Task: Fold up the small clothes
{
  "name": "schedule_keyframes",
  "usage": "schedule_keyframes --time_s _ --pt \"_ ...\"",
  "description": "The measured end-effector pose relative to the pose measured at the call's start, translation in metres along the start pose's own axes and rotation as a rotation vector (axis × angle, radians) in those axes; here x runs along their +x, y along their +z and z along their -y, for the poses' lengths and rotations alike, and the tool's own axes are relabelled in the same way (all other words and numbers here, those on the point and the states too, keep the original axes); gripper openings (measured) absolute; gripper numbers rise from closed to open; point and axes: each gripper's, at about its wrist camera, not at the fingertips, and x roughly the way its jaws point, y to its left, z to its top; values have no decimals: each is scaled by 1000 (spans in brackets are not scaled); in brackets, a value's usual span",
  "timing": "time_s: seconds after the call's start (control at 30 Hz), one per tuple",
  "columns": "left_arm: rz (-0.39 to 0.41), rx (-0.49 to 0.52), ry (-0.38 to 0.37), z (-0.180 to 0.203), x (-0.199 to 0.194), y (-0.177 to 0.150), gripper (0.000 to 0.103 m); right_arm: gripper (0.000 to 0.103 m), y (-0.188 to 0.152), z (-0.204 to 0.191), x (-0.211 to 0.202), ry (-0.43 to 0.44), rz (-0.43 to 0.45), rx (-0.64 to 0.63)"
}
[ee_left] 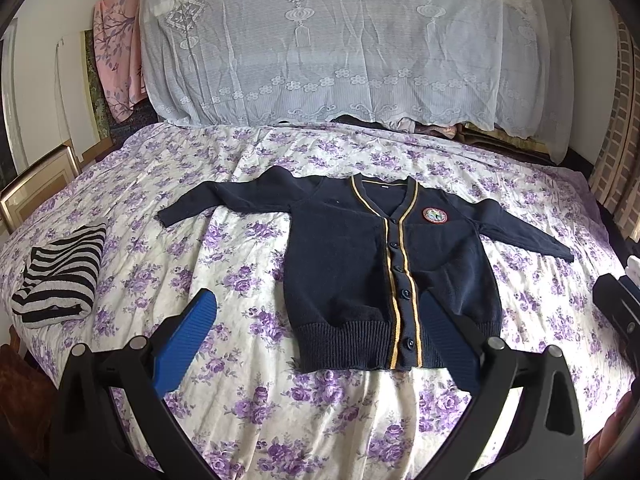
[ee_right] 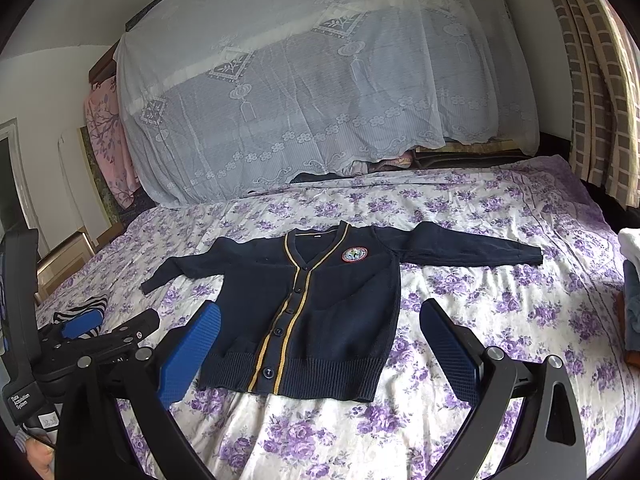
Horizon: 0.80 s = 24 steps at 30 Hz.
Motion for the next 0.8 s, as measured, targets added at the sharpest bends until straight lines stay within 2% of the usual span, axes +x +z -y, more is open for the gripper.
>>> schedule_keyframes --time_s 0.6,0.8 --pt "-5 -2 1 -1 2 -3 99 100 -1 2 0 -1 0 2" --pt "-63 -34 -5 -11 32 -4 99 100 -5 16 20 -9 -36 29"
